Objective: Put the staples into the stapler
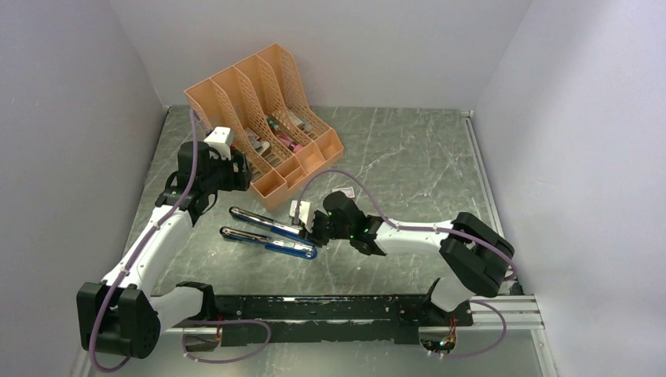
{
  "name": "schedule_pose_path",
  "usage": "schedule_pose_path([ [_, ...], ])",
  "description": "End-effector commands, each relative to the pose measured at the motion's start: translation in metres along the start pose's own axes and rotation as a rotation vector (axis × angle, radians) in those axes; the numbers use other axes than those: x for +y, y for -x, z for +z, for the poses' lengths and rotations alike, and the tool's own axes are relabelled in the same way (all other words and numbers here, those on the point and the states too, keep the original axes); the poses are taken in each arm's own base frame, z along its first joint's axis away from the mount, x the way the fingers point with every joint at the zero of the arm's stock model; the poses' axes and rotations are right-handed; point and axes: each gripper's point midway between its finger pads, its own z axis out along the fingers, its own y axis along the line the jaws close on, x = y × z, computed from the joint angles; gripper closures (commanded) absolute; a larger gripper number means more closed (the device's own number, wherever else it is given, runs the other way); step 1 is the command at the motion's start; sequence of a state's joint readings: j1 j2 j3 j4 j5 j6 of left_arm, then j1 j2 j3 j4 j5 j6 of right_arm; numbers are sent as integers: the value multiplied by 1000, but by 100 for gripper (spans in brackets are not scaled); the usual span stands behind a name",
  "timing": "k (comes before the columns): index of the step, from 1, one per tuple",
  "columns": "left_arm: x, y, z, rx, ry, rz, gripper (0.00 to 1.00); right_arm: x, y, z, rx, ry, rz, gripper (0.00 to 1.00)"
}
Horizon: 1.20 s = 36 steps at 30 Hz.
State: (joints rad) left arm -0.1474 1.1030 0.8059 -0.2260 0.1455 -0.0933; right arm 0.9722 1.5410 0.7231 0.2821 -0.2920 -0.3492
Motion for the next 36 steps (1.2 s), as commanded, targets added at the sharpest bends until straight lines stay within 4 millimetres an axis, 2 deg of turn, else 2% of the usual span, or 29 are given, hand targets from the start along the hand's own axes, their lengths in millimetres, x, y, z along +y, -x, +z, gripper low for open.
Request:
schedule_pose_path([
  [1, 1, 6, -3, -25, 2, 9, 24, -14, 25, 6, -90, -28, -204, 60],
  [9, 2, 6, -3, -22, 3, 9, 24, 6, 12, 16, -48, 97, -154, 60],
  [16, 1, 6, -3, -23, 2, 9, 24, 19, 3, 17, -11, 158, -98, 60],
  [27, 1, 6, -3, -25, 3, 9, 24, 6, -4, 23, 35, 95, -75, 59],
  [36, 2, 6, -3, -24, 6, 9, 24, 6, -9, 26, 53, 97, -67, 60],
])
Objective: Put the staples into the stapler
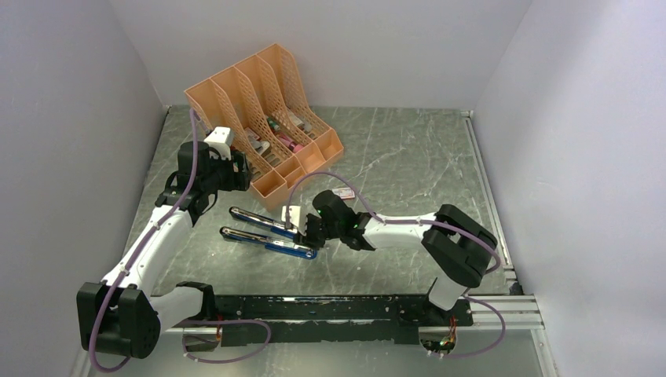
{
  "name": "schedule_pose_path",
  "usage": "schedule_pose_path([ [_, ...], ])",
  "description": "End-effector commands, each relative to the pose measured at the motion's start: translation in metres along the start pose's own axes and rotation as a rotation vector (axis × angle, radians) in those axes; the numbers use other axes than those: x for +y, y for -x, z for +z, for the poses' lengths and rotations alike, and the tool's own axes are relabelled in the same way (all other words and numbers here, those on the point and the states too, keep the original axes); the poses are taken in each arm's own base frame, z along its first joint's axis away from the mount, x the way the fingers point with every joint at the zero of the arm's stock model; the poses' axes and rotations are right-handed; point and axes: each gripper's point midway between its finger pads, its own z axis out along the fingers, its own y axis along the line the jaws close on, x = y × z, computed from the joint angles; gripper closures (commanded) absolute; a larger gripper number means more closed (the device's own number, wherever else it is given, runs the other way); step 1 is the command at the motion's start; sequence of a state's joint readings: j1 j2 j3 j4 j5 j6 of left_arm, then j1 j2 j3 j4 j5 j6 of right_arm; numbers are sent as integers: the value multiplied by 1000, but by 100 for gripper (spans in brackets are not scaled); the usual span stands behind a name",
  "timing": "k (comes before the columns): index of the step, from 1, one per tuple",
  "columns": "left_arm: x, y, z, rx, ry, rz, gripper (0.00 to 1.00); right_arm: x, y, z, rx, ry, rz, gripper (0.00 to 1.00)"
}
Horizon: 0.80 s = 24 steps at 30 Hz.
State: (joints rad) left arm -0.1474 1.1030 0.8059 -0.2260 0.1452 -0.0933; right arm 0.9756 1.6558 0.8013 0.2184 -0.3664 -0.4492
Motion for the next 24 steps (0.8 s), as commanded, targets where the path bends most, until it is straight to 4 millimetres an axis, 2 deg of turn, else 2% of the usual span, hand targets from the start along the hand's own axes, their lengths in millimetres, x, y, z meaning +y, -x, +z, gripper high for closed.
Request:
schedule_pose_path([
  [1, 2, 7, -3, -26, 5, 9, 24, -5, 5, 5, -1, -7, 2, 60],
  [9, 2, 7, -3, -25, 4, 9, 24, 0, 4, 6, 8, 23, 8, 60],
  [24, 1, 4, -5, -18, 8, -10, 24, 8, -13, 6, 74, 56, 30, 60],
])
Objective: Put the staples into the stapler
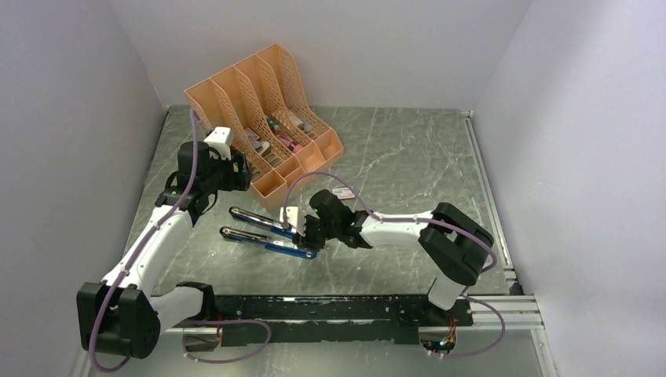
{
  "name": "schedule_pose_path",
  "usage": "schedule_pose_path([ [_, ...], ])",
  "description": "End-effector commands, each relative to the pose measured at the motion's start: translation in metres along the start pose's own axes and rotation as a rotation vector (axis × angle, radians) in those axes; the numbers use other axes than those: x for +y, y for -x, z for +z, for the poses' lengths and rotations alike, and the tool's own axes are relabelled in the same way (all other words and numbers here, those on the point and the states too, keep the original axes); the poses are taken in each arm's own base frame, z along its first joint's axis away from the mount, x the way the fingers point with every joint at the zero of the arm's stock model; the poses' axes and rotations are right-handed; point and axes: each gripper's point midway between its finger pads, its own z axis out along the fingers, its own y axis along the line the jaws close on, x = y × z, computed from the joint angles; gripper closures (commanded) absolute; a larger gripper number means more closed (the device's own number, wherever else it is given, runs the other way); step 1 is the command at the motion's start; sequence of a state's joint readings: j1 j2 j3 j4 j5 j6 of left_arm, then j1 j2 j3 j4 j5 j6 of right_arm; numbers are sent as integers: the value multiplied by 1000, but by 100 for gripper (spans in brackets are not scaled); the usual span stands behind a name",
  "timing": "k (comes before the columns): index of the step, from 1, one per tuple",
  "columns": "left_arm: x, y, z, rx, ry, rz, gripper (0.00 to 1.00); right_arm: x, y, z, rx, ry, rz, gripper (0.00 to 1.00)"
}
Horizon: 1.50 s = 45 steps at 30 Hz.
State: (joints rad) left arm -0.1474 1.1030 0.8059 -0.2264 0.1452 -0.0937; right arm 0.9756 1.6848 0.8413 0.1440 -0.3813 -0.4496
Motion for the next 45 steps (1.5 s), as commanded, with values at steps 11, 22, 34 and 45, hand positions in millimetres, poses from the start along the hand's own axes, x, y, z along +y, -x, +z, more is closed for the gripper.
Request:
schedule_pose_path([
  [11, -31, -7, -14, 18, -131, -184, 17, 14, -25, -8, 83, 33, 10, 60],
  [22, -67, -45, -23, 145, -284, -353, 9, 22, -33, -14, 91, 44, 25, 60],
  [34, -118, -114, -43, 268, -291, -291, 3, 22, -26, -11, 67, 50, 41, 60],
  [45, -124, -148, -45, 275, -213, -241, 16, 21, -25, -10, 62, 49, 45, 60],
])
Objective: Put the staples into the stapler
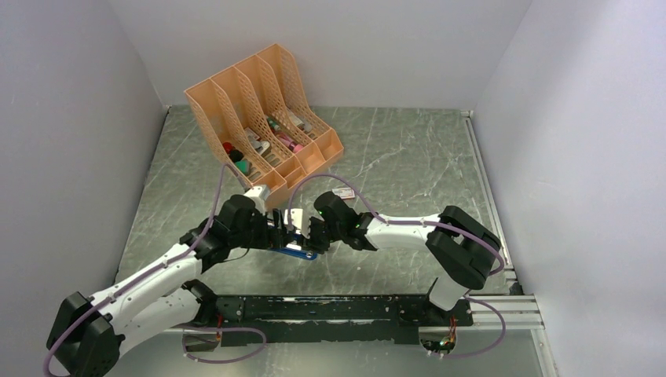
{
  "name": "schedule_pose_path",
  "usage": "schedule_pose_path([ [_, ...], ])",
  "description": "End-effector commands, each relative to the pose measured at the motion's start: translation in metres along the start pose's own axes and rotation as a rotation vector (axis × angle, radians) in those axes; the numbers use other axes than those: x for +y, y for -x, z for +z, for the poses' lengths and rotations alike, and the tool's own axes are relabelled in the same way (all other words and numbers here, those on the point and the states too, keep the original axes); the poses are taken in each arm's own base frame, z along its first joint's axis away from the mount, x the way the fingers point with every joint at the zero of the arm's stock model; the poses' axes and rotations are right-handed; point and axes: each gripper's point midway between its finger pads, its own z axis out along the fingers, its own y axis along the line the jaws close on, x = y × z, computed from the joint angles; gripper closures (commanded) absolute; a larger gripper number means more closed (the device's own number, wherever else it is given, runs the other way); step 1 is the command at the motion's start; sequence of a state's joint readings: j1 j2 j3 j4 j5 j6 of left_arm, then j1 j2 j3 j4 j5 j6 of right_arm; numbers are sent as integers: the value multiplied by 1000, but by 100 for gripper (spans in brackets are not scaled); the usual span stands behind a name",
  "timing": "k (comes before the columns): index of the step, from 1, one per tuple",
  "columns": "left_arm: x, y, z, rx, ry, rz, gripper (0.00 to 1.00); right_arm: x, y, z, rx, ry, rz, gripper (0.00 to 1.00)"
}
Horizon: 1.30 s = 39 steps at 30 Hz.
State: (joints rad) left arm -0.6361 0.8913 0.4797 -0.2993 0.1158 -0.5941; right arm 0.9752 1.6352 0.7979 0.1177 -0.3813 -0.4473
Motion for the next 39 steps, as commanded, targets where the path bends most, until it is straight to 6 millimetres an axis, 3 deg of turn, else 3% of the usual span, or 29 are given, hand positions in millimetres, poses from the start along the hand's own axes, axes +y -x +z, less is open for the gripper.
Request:
schedule_pose_path([
  [1, 3, 7, 4, -61, 51, 0, 20, 12, -17, 1, 47, 41, 36, 60],
  [8, -10, 0, 14, -58, -13, 22, 47, 12, -17, 1, 49, 40, 36, 60],
  [13, -8, -5, 21, -48, -20, 40, 55, 13, -17, 1, 47, 43, 48, 60],
  [26, -8, -11, 25, -53, -57, 103, 49, 14, -18, 3, 49, 48, 58, 61],
  [32, 3, -16, 27, -36, 6, 98, 47, 14, -18, 2, 48, 43, 62, 61],
  [36, 11, -3, 17, -104, 75, 44, 43, 12, -13, 0, 26, 31, 53, 61],
  [39, 10, 24, 3, -217, 102, 30, 35, 8, 1, -1, -23, 17, 37, 60],
])
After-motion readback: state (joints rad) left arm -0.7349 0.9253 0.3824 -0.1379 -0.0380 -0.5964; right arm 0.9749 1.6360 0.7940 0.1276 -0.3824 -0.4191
